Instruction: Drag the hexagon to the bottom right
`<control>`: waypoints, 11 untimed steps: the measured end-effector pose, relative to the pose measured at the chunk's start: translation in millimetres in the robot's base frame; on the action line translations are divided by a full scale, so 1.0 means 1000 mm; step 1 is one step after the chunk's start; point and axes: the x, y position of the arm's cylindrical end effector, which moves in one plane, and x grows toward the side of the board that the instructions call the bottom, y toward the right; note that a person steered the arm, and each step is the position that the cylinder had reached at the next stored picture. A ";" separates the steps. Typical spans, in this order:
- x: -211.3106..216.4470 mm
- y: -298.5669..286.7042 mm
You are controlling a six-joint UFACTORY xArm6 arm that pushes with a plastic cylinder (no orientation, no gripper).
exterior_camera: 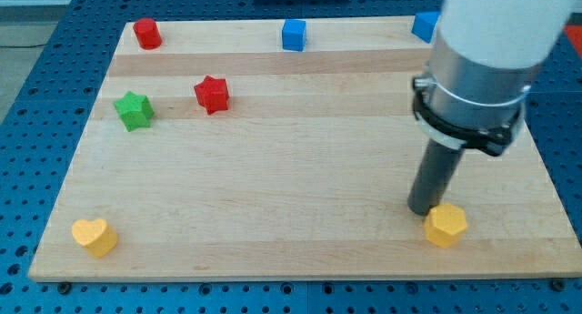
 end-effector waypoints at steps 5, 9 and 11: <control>0.037 -0.006; 0.027 0.035; -0.043 -0.034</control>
